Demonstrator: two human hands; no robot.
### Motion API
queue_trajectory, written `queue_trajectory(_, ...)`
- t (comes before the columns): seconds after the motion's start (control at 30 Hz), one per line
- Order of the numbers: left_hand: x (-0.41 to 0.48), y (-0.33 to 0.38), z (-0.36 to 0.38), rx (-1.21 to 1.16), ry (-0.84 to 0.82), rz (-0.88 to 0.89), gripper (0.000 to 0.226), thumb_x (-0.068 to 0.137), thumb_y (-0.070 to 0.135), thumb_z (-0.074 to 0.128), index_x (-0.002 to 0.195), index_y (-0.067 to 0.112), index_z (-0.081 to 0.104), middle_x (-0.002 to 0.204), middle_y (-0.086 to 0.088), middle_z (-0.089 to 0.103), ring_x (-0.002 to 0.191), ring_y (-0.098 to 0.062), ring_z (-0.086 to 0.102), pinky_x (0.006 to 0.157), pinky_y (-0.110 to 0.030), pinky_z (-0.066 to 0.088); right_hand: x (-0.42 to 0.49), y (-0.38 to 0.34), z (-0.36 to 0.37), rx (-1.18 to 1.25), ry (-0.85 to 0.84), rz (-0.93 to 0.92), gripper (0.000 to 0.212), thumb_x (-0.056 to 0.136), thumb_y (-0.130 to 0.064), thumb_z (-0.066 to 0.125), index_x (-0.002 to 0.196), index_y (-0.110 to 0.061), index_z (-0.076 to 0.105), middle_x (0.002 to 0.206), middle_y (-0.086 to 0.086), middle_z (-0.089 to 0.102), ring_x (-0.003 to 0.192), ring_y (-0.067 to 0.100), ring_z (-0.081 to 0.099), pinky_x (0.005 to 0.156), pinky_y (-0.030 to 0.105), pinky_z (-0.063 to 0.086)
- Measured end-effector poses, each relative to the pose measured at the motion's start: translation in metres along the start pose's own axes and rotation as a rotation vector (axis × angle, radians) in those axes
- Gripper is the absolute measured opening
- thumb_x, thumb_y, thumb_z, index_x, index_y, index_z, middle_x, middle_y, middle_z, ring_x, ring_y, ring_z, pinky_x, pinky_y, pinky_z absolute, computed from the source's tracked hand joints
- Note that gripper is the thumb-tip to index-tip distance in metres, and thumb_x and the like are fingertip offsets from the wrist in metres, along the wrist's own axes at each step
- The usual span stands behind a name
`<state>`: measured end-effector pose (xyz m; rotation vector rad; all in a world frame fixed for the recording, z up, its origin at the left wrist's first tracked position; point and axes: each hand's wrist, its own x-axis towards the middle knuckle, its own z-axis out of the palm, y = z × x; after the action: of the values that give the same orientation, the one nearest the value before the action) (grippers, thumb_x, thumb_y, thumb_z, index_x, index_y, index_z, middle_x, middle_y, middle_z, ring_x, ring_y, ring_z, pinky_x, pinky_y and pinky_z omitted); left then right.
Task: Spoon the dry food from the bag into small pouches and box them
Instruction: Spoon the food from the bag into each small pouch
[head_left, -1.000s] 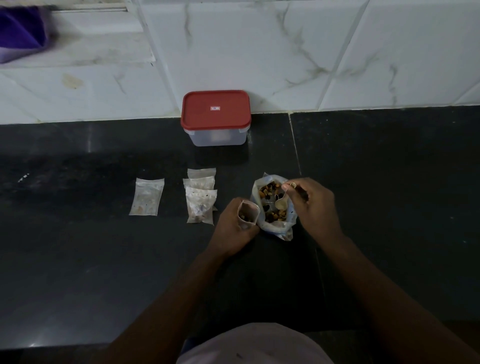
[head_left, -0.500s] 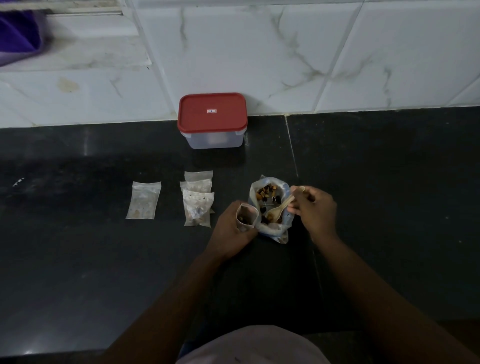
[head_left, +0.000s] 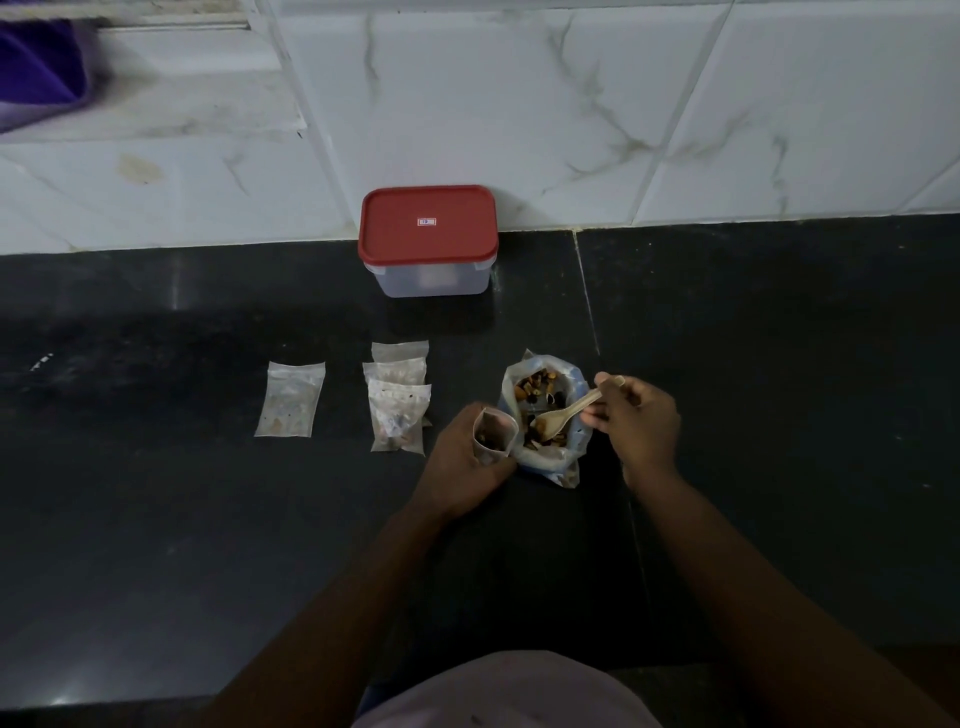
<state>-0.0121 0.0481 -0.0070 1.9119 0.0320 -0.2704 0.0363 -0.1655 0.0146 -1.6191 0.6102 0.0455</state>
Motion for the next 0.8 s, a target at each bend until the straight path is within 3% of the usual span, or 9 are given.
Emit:
queue_trajectory(0.17, -0.001, -0.002, 0.0, -0.006, 0.0, -0.014, 0.038, 0.08, 0.008, 0.076, 0.11, 0.026, 0.062, 0.109, 0.008, 0.066, 0.102, -0.004, 0.065, 0.086, -0.029, 0.056, 0.003, -0.004, -0.001, 0.123, 0.026, 0.096, 0.007, 0.099, -0.019, 0.068, 0.097, -0.014, 0.073, 0.091, 0.012, 0.075, 0.083, 0.02, 0.077, 0.07, 0.028, 0.063)
queue_trajectory(0.37, -0.001, 0.002, -0.001, -0.003, 0.021, 0.017, 0.037, 0.081, 0.008, 0.077, 0.108, 0.028, 0.06, 0.108, 0.009, 0.064, 0.1, -0.002, 0.063, 0.081, -0.016, 0.053, 0.002, -0.008, -0.003, 0.226, 0.034, 0.11, 0.018, 0.097, -0.02, 0.07, 0.105, -0.004, 0.073, 0.093, 0.015, 0.075, 0.084, 0.02, 0.075, 0.069, 0.026, 0.062)
queue_trajectory(0.6, 0.0, 0.002, -0.001, 0.002, 0.033, 0.007, 0.04, 0.081, 0.01, 0.078, 0.112, 0.028, 0.06, 0.111, 0.011, 0.063, 0.102, 0.0, 0.062, 0.084, -0.021, 0.054, -0.019, -0.037, 0.003, 0.324, -0.068, 0.04, 0.014, 0.096, -0.02, 0.07, 0.098, -0.007, 0.073, 0.092, 0.011, 0.076, 0.083, 0.017, 0.075, 0.069, 0.027, 0.061)
queue_trajectory(0.8, 0.001, 0.007, -0.001, -0.064, 0.038, 0.039, 0.037, 0.082, 0.009, 0.078, 0.113, 0.022, 0.062, 0.108, 0.008, 0.067, 0.101, -0.004, 0.065, 0.082, -0.017, 0.053, -0.047, -0.042, 0.017, 0.18, -0.19, -0.111, 0.013, 0.096, -0.018, 0.069, 0.103, -0.009, 0.075, 0.089, 0.011, 0.077, 0.081, 0.019, 0.076, 0.07, 0.03, 0.063)
